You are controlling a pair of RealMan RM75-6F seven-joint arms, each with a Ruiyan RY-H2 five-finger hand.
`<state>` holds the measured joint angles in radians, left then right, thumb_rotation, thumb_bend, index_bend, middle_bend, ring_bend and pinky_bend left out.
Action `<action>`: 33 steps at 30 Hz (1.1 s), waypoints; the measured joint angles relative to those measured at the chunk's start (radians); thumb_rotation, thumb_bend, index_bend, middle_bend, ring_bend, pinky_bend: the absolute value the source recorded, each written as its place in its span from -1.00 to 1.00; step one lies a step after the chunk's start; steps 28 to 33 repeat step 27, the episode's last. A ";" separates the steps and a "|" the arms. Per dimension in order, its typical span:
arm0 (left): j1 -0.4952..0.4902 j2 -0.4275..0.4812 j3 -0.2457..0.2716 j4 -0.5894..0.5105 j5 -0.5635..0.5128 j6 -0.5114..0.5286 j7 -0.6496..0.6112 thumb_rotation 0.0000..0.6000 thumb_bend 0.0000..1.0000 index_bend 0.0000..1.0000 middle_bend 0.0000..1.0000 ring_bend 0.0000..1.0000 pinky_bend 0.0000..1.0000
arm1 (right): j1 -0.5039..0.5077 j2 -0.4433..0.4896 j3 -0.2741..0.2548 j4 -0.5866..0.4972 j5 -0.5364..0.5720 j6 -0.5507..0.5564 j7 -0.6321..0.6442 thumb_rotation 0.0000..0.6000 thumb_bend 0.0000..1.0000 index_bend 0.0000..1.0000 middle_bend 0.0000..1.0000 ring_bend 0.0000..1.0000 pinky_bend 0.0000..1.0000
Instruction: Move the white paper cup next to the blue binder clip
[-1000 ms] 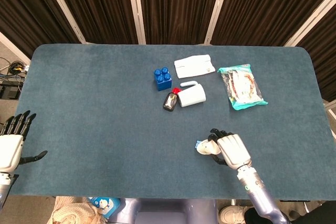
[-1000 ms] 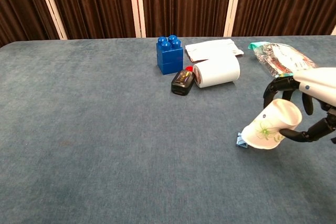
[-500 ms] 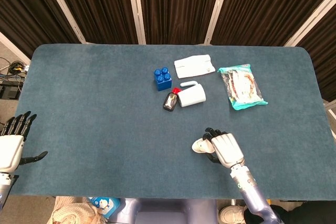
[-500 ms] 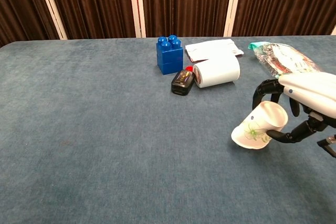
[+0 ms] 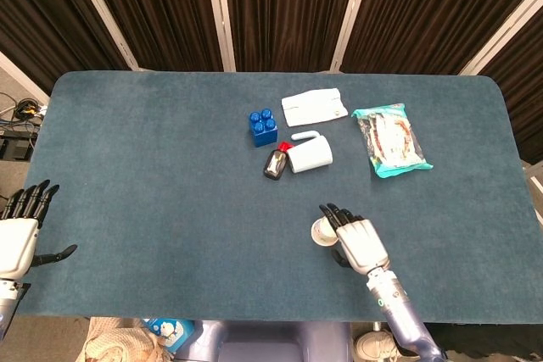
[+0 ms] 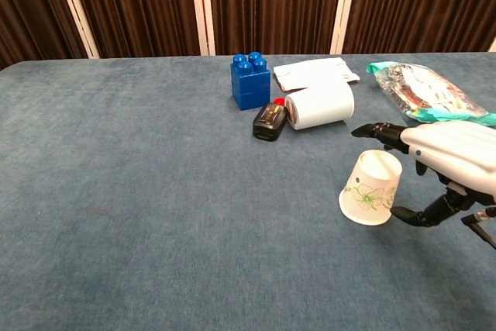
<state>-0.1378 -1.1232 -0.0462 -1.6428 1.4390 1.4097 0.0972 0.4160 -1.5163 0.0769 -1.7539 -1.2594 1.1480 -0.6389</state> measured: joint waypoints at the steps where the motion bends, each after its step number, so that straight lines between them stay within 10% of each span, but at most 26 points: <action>1: 0.000 0.000 -0.001 0.000 -0.001 0.000 0.000 1.00 -1.00 -1.00 -1.00 -1.00 -1.00 | 0.000 0.003 -0.001 -0.009 0.003 0.003 -0.012 1.00 -0.30 -1.00 -0.88 -0.71 -0.31; 21: 0.005 -0.004 0.004 0.005 0.020 0.019 0.002 1.00 -1.00 -1.00 -1.00 -1.00 -1.00 | -0.180 0.380 -0.102 -0.096 -0.106 0.241 0.183 1.00 -0.30 -1.00 -1.00 -1.00 -0.79; 33: 0.005 -0.007 0.005 0.010 0.026 0.023 0.003 1.00 -1.00 -1.00 -1.00 -1.00 -1.00 | -0.269 0.435 -0.101 -0.061 -0.113 0.365 0.321 1.00 -0.30 -1.00 -1.00 -1.00 -0.81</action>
